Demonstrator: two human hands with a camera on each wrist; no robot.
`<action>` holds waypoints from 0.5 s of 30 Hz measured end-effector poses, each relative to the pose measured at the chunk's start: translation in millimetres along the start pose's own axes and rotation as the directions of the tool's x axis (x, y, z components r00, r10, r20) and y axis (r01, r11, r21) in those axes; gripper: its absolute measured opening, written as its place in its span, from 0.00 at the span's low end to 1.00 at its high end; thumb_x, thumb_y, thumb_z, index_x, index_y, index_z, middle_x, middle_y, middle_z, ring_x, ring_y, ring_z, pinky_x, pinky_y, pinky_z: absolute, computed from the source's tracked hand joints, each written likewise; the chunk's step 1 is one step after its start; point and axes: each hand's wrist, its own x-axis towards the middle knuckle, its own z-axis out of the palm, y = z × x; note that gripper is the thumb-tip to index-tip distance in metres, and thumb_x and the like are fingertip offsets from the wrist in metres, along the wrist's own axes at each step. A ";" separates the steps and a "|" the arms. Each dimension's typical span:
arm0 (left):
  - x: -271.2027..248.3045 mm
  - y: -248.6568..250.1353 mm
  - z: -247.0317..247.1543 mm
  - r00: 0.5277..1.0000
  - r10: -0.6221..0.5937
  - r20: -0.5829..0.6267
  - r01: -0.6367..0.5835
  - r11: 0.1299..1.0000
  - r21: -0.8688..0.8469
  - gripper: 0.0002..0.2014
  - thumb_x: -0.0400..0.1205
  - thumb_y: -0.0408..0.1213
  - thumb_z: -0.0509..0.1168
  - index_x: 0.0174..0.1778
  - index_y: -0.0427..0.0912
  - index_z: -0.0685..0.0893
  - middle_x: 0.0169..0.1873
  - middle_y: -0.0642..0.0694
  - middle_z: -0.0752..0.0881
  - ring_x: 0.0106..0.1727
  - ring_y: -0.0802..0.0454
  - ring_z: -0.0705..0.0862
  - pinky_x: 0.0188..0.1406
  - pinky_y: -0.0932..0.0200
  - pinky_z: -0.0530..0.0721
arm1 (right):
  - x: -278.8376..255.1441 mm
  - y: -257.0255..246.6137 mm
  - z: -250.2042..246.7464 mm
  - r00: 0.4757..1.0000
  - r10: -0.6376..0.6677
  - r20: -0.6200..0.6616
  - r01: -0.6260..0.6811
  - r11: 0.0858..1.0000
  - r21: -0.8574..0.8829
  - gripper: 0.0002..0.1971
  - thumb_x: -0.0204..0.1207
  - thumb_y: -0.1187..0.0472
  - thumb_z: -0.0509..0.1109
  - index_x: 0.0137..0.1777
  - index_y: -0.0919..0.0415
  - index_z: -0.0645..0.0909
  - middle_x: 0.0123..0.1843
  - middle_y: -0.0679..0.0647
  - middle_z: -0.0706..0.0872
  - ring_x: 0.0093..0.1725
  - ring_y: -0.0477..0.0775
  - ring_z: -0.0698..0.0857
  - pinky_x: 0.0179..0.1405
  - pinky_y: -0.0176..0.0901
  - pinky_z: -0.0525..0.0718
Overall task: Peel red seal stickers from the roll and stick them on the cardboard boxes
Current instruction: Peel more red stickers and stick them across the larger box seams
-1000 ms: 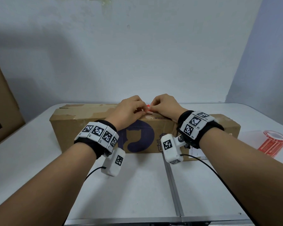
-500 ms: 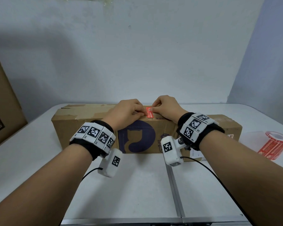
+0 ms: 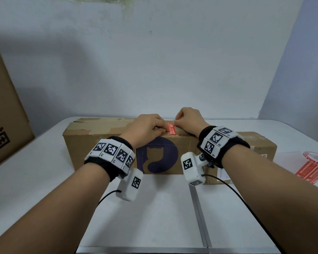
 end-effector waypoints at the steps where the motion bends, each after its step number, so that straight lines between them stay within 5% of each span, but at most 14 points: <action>1: 0.1 -0.1 0.3 1.000 -0.002 0.004 0.002 1.000 0.001 0.10 0.81 0.38 0.66 0.54 0.49 0.90 0.55 0.51 0.87 0.56 0.53 0.84 0.58 0.58 0.80 | 1.3 -0.4 0.5 1.000 0.002 -0.003 -0.002 1.000 -0.015 0.11 0.72 0.55 0.74 0.49 0.61 0.83 0.56 0.57 0.87 0.58 0.56 0.83 0.51 0.44 0.80; 8: 0.6 0.9 -1.6 0.999 -0.014 0.033 0.014 1.000 -0.002 0.10 0.82 0.38 0.64 0.55 0.50 0.89 0.55 0.52 0.85 0.55 0.52 0.83 0.58 0.52 0.82 | 2.8 -0.7 2.5 0.999 0.018 -0.041 -0.021 0.997 -0.074 0.06 0.75 0.58 0.69 0.47 0.59 0.83 0.56 0.56 0.88 0.57 0.59 0.84 0.56 0.50 0.83; 15: 5.5 2.0 -0.8 0.986 -0.090 0.143 0.071 0.989 0.130 0.23 0.81 0.36 0.53 0.71 0.56 0.78 0.64 0.51 0.78 0.65 0.49 0.76 0.66 0.45 0.78 | -8.3 4.7 -2.3 0.998 -0.055 -0.018 0.055 0.998 -0.024 0.13 0.78 0.66 0.60 0.55 0.64 0.85 0.58 0.59 0.86 0.61 0.57 0.81 0.52 0.38 0.71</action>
